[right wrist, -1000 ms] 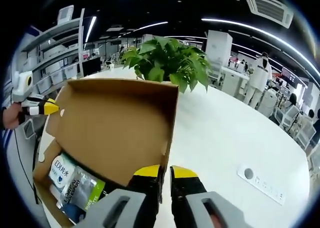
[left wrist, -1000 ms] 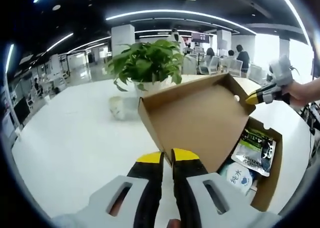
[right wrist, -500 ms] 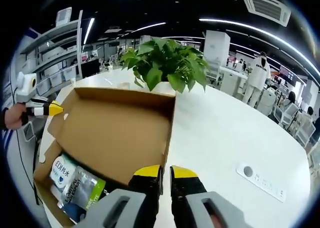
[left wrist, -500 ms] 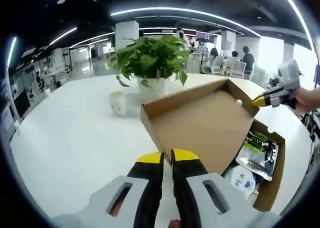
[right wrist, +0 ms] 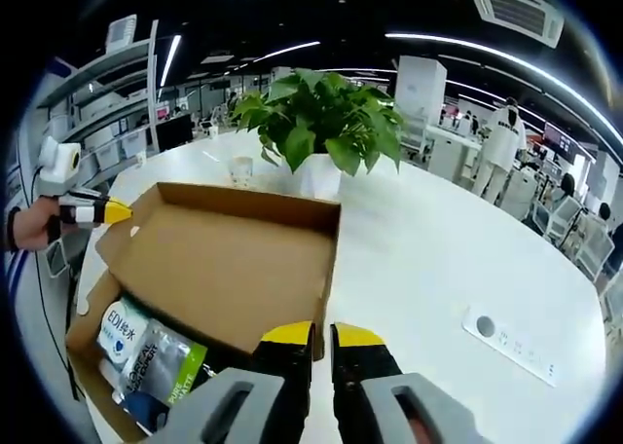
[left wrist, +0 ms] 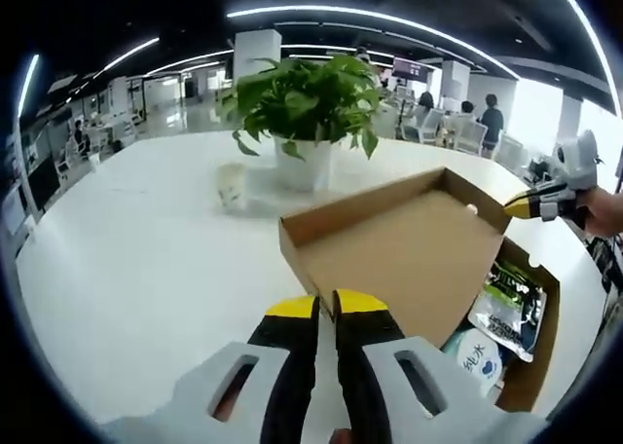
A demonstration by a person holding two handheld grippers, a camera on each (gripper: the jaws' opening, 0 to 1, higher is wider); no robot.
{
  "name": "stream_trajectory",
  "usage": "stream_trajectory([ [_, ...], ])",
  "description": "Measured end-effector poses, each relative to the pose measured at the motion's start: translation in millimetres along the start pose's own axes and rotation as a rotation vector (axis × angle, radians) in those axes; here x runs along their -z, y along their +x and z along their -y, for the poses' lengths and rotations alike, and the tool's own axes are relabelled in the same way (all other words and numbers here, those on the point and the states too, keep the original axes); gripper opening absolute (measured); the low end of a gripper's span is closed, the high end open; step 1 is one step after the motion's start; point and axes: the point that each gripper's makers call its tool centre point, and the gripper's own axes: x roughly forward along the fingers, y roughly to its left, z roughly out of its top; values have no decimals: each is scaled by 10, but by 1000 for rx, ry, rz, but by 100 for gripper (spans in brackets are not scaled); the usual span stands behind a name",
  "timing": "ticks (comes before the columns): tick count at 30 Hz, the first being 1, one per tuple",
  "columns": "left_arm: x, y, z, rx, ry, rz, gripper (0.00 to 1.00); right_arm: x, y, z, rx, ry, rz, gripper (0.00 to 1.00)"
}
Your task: Operate the shoe box by opening the lid, removing the specified soft item, and placing it in the target area until the item is outside and the box remains undamaged.
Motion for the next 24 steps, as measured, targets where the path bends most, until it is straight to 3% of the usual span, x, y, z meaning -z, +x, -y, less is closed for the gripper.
stream_trajectory([
  [9,66,71,-36,-4,-18,-28,4,18,46,-16,6,15,-4,2],
  [11,81,68,-68,-17,-3,-37,0,30,55,-18,7,19,-8,2],
  [17,218,108,-59,1,-7,-77,0,52,60,-12,11,34,-13,2],
  [24,257,89,-97,-6,-23,-83,0,75,73,-15,12,41,-17,2],
])
